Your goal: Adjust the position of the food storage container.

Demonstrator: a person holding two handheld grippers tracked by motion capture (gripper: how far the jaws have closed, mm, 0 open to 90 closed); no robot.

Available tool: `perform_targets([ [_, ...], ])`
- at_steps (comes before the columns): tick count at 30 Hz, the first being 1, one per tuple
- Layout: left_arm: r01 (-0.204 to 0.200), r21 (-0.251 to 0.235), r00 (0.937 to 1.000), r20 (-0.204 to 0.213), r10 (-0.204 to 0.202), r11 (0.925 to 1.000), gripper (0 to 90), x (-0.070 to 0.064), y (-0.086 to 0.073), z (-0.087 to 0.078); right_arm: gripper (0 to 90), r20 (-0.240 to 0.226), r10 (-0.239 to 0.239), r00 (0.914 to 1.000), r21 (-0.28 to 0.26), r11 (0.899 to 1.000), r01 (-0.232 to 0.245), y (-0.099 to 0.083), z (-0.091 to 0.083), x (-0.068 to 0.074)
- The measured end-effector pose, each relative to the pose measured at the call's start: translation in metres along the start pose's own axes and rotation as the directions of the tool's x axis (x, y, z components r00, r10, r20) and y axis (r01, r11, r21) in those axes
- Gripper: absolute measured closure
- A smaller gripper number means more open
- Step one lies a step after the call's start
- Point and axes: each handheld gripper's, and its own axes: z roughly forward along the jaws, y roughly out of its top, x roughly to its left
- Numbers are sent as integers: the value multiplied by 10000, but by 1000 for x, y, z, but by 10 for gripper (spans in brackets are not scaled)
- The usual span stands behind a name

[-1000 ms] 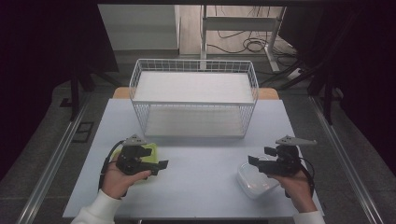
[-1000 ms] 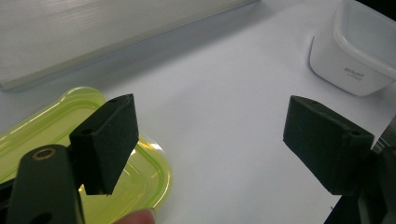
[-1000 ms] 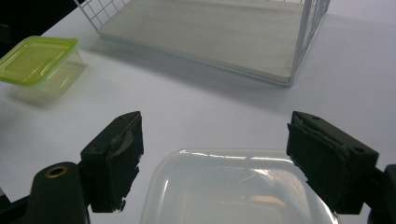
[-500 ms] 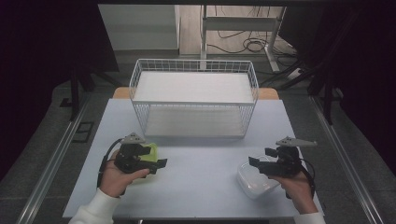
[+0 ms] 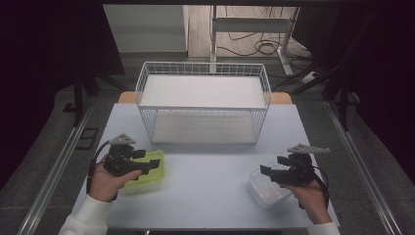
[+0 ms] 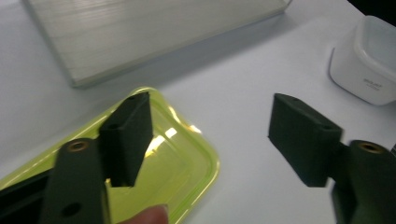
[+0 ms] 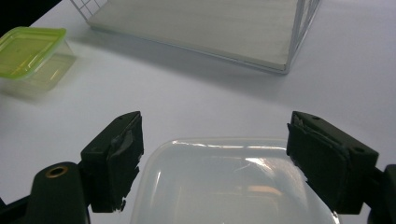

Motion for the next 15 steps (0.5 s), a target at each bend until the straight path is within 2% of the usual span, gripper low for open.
perform_targets([
  [2, 68, 5, 10000, -45, -68, 10000, 356, 3, 0, -2, 190, 17, -14, 10000, -10, 10000, 14, 0, 0, 0],
  [4, 168, 33, 9997, -187, -167, 9999, 435, 10, -1, -6, 192, 32, -61, 10000, -59, 10000, 61, 1, -1, 1],
  [11, 469, 7, 9981, -398, -468, 9989, 486, 25, -4, -12, 195, 88, -137, 9999, 27, 9999, 136, 0, 0, 2],
  [15, 726, -60, 9939, -830, -728, 9973, 519, 39, -6, -20, 196, 132, -149, 9998, 135, 9998, 147, -1, 2, 1],
])
